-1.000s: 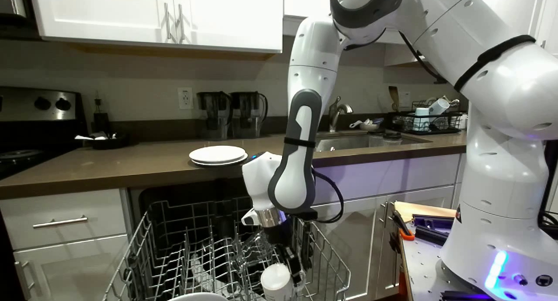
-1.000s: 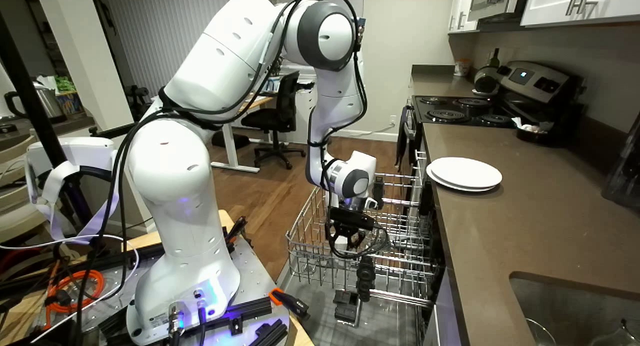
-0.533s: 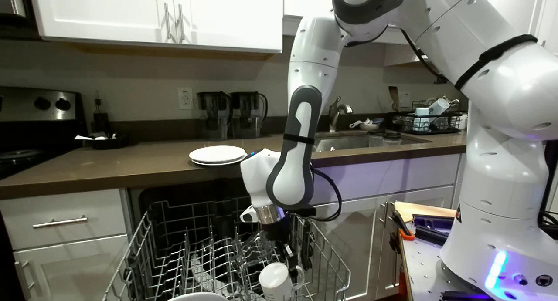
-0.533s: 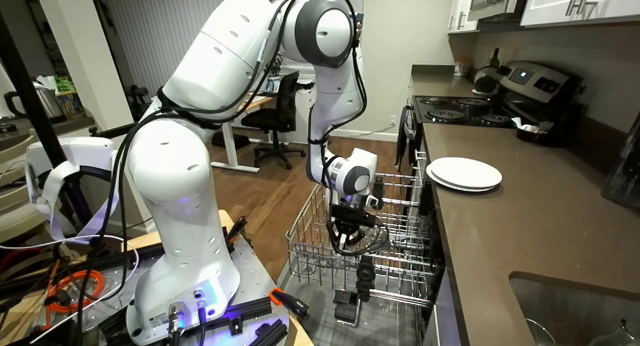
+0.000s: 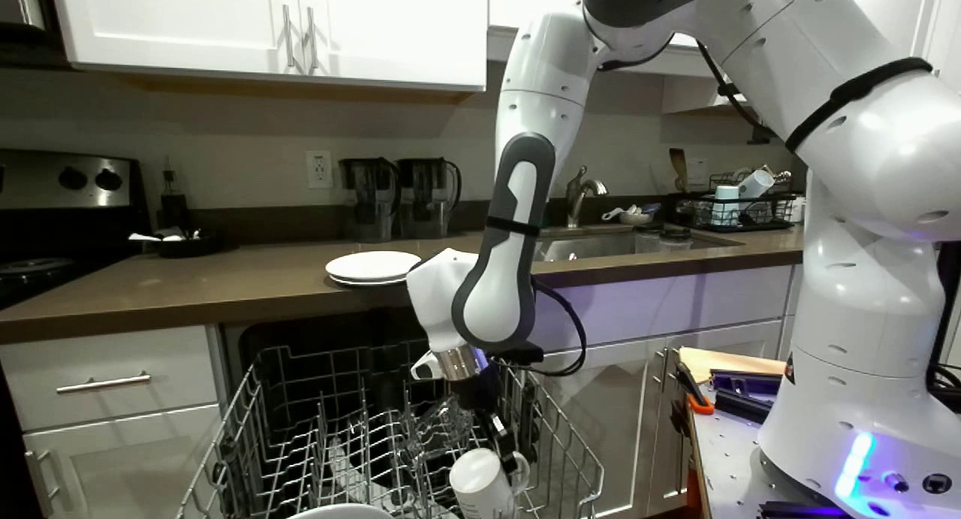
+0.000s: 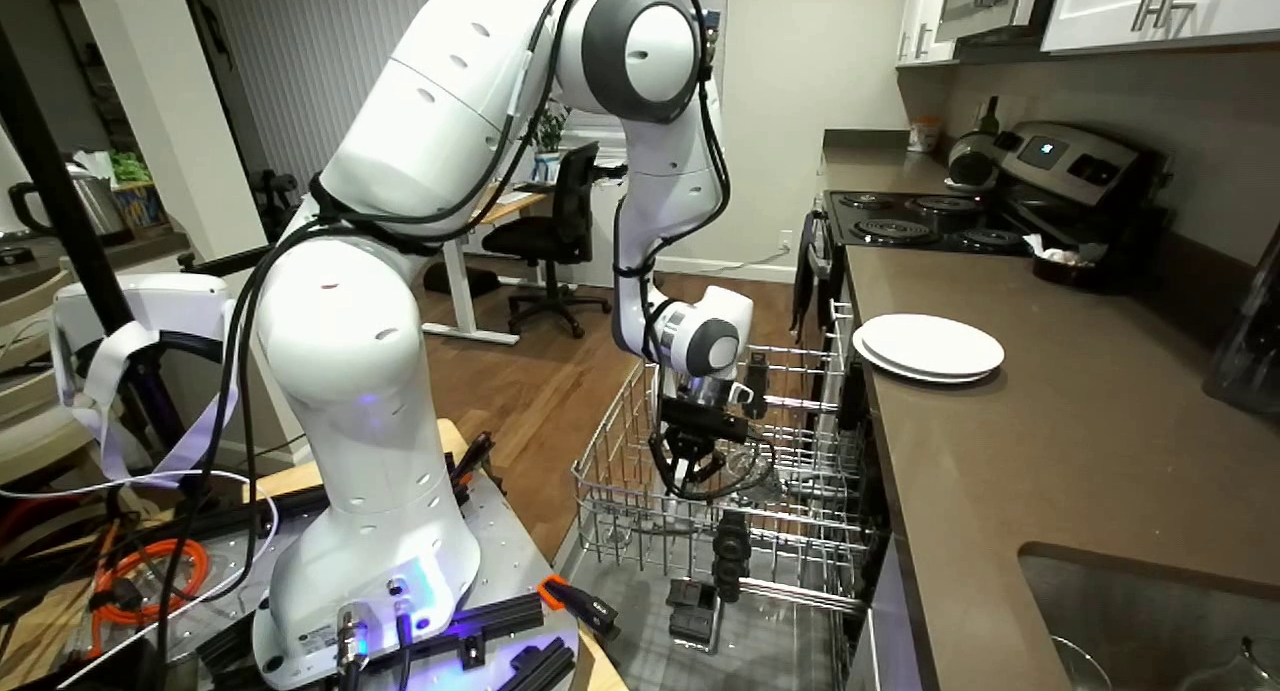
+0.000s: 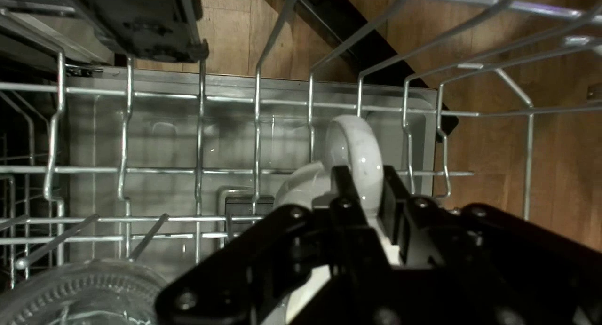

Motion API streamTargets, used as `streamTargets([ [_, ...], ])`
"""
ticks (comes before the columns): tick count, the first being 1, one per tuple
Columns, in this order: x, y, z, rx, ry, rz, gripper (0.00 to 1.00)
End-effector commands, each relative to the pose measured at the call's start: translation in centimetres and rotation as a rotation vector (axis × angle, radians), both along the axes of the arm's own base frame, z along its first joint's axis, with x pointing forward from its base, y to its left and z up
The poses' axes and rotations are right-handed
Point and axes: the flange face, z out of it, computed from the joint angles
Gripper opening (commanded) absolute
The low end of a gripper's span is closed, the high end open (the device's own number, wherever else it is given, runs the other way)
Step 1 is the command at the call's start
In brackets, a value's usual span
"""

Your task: Move the mug cup from the right to the left of the dishwasher

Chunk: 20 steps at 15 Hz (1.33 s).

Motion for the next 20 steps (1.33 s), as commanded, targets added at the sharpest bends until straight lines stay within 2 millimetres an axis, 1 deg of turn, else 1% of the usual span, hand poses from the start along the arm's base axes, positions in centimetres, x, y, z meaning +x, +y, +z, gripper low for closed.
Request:
streamTargets([
  [1,-0.5,1.2,3.4,-0.032,0.032,-0.008,0.09],
  [6,-0.3,2.9,7.0,-0.058,0.015,0.018,0.09],
  [12,0.7,4.9,11.8,-0.055,-0.033,0.031,0.09],
  [16,2.6,5.9,14.1,-0.037,-0.129,0.017,0.09],
  [18,3.8,6.2,14.8,-0.034,-0.171,0.006,0.09],
  [19,4.8,6.3,14.9,-0.026,-0.191,0.001,0.09],
  [20,5.4,6.4,15.0,-0.020,-0.205,-0.001,0.09],
])
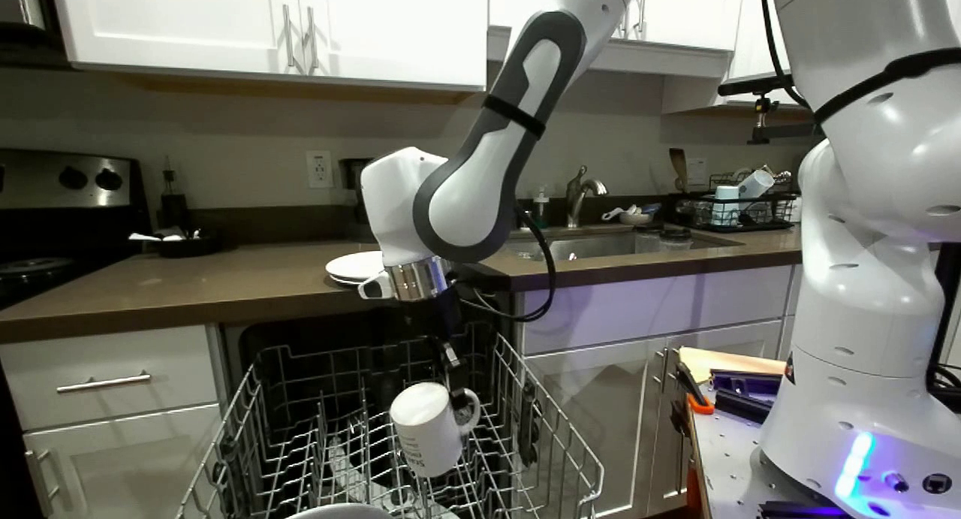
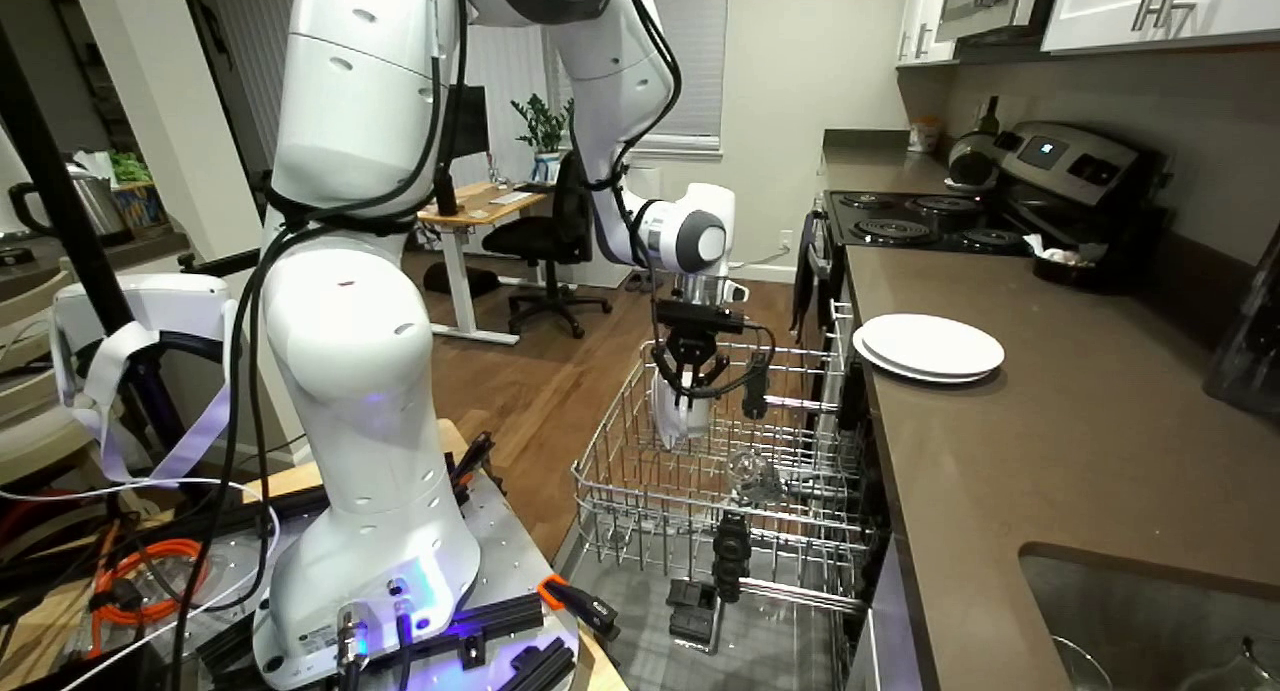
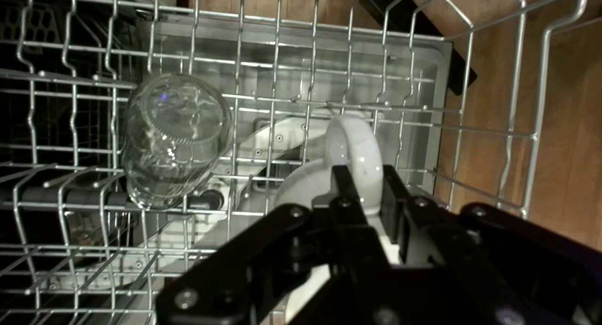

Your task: Move the mug cup from the right to the left of the dishwasher

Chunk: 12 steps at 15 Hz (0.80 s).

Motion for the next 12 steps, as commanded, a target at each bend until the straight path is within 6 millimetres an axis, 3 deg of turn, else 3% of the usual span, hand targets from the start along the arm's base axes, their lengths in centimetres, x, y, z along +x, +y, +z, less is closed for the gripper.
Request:
streamTargets([
  [1,2.8,0.6,1.2,0.026,-0.073,-0.031,0.09],
  [12,12.8,1.4,-0.3,0.075,-0.183,-0.129,0.09],
])
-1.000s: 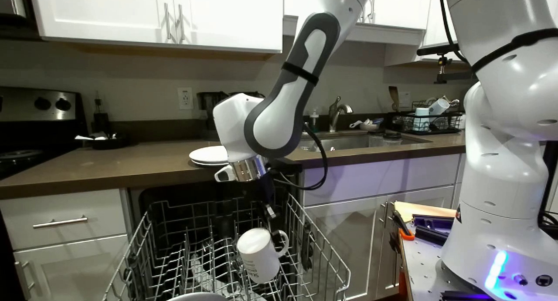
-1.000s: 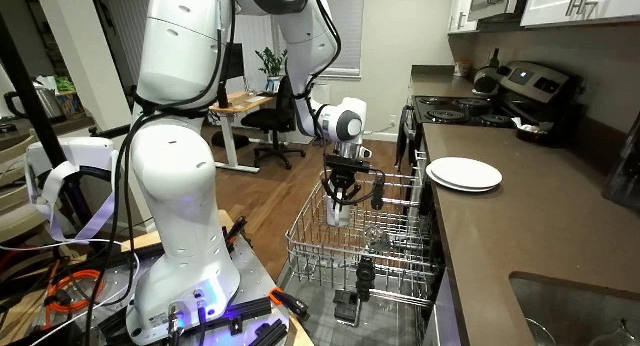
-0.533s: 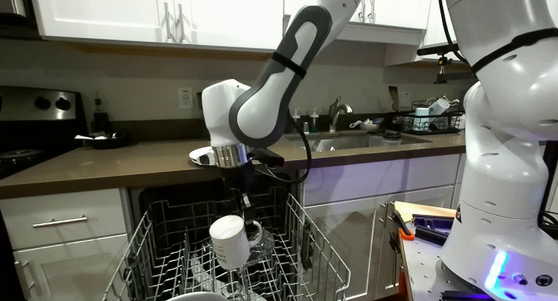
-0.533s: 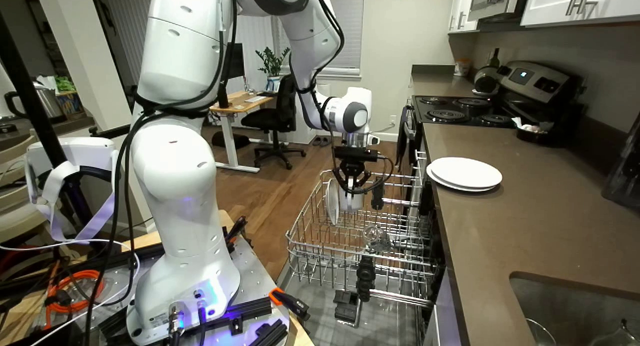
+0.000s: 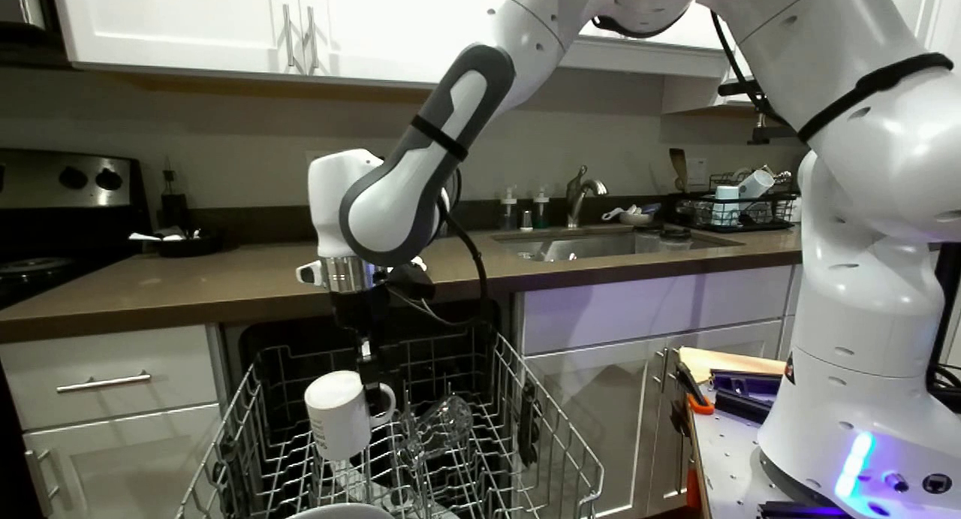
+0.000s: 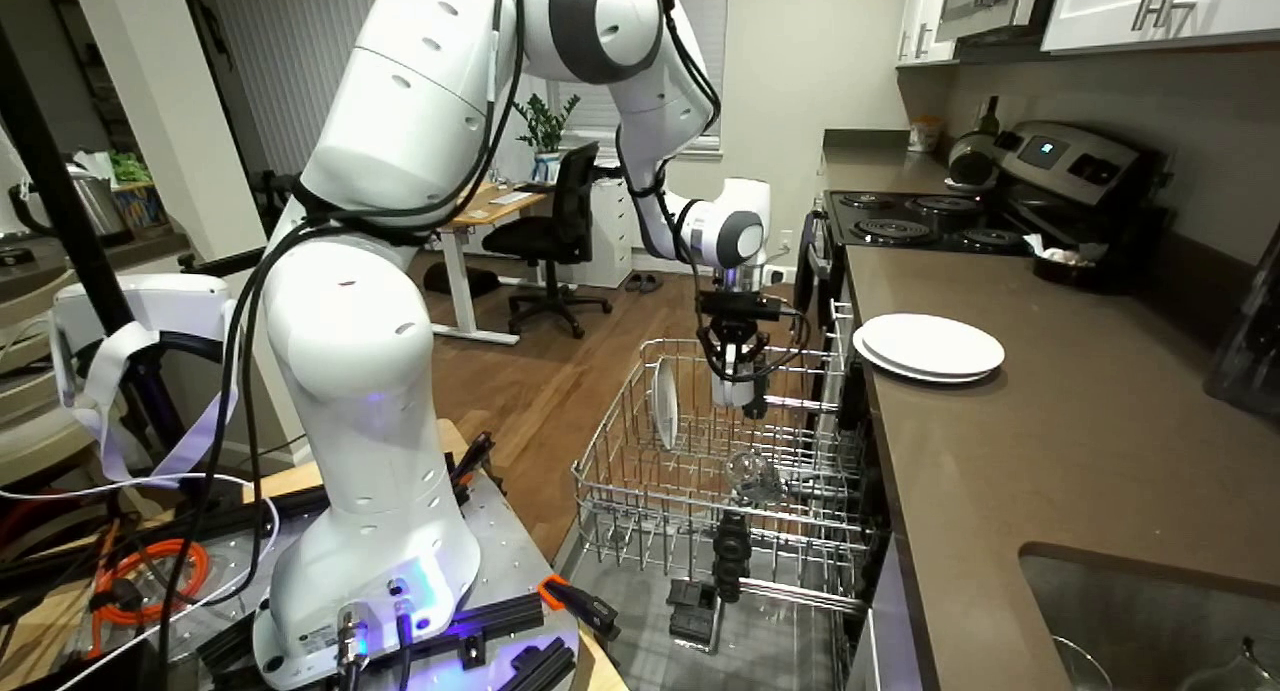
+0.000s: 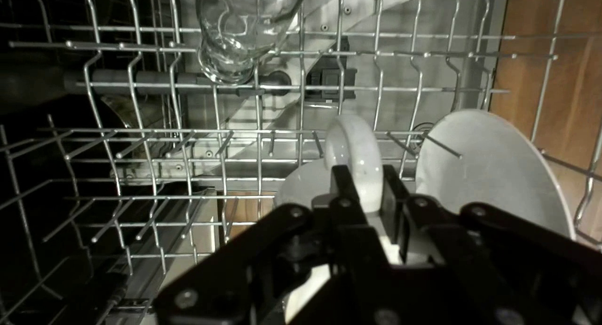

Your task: Move the mug cup from the right to the left of the dishwasher

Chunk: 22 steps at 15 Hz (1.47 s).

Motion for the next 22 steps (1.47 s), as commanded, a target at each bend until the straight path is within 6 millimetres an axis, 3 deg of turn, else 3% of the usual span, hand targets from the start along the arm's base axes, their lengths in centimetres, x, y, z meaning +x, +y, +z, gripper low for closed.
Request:
streamTargets([
  [1,3.2,0.2,-0.4,0.017,-0.036,-0.067,0.09],
  [13,6.8,-1.9,-1.0,0.020,-0.102,-0.192,0.09],
  [15,6.1,-2.0,-1.5,0.003,-0.086,-0.160,0.07],
  [16,6.1,-2.1,-1.7,0.002,-0.084,-0.162,0.17],
  [22,5.9,-2.1,-2.3,0.000,-0.075,-0.162,0.17],
])
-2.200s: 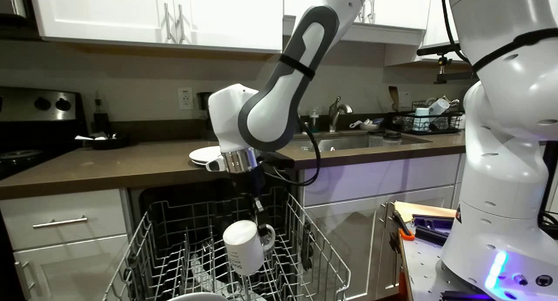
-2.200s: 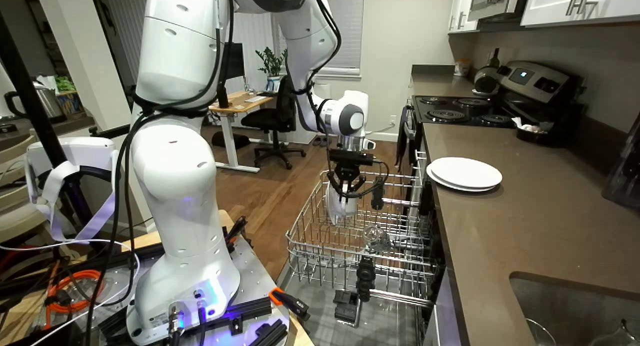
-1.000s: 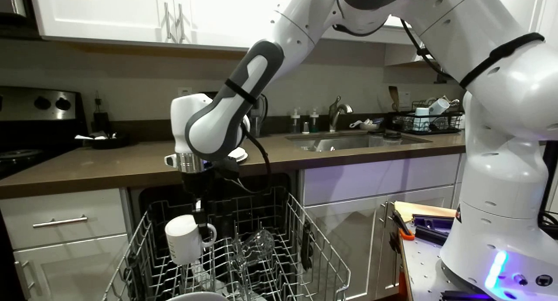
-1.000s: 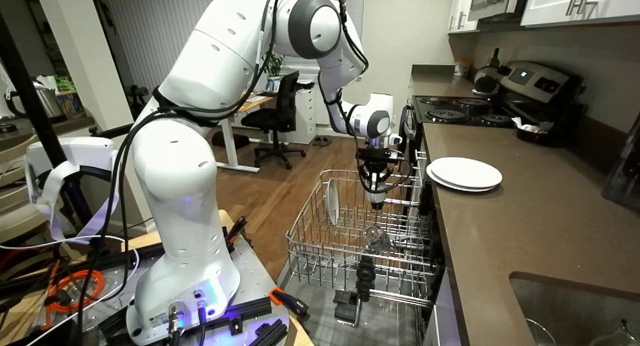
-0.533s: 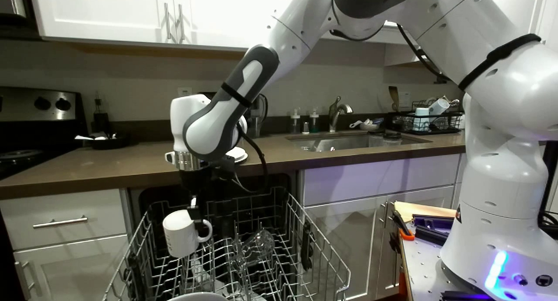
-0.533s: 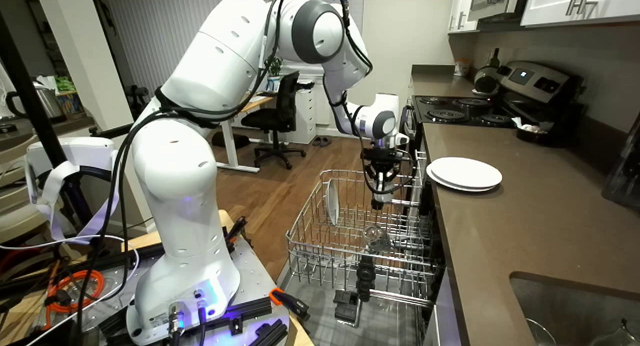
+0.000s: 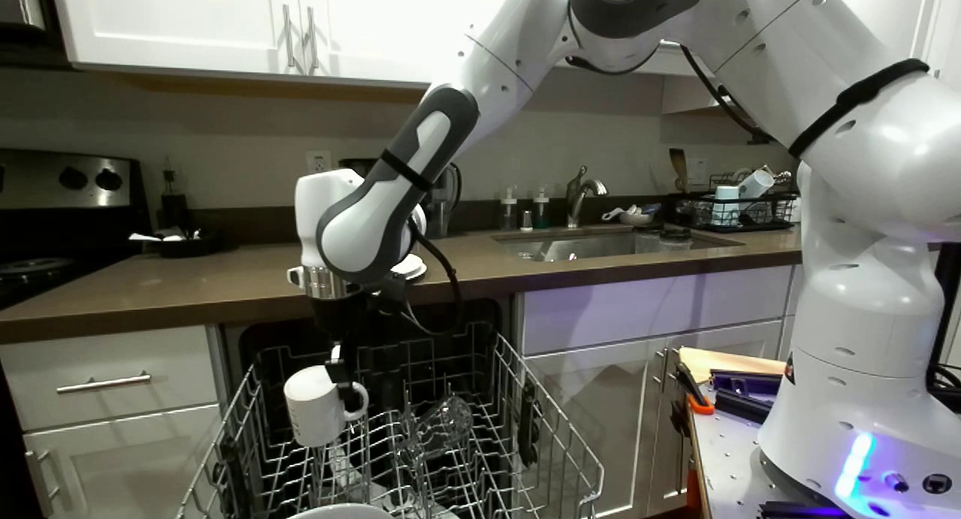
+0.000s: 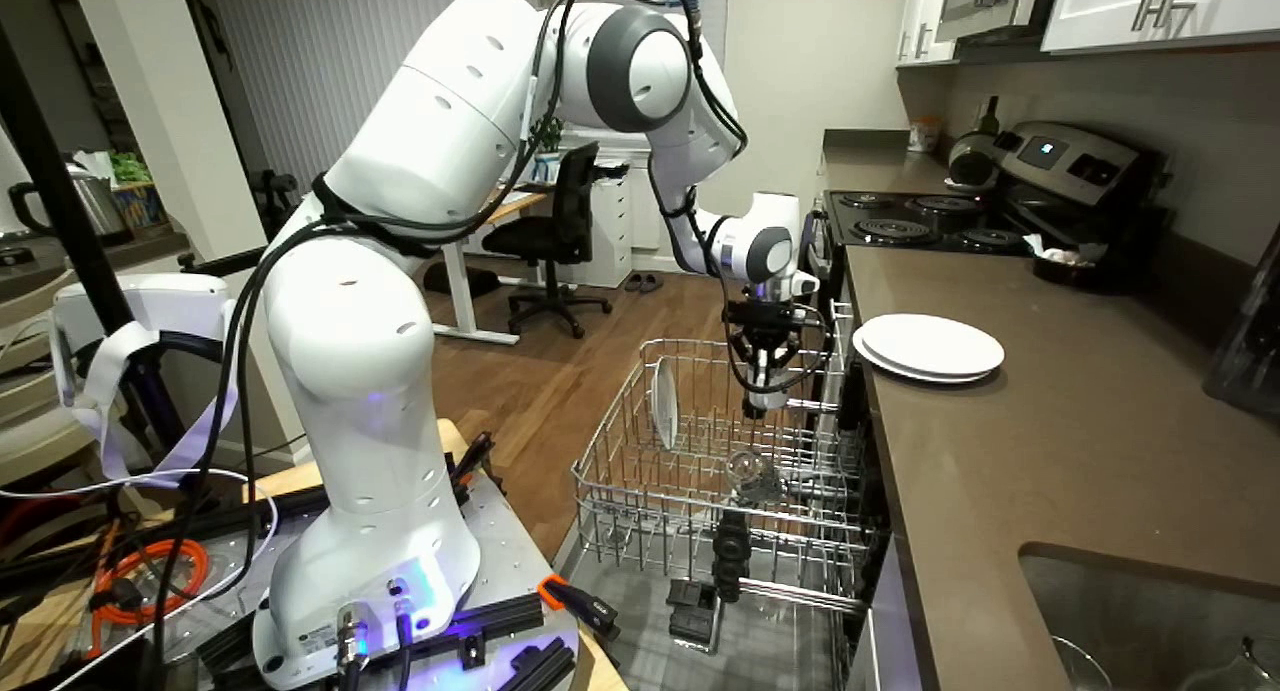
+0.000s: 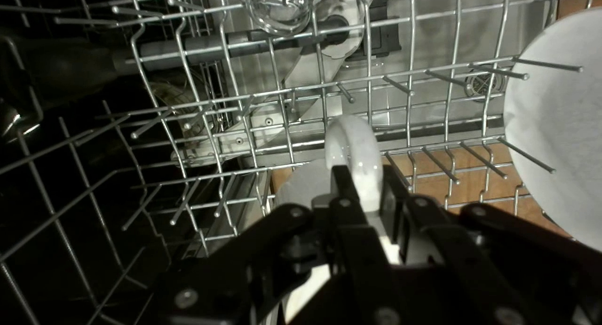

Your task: Move the mug cup from the right to the left of the dishwasher

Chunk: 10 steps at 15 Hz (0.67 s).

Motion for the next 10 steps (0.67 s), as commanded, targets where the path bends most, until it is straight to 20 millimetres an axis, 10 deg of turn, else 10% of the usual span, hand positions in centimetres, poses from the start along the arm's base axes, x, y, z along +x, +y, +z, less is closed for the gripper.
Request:
streamTargets([
  [1,0.0,0.0,0.0,0.000,0.001,0.000,0.17],
  [10,2.2,-0.3,-0.8,0.020,-0.007,0.004,0.06],
])
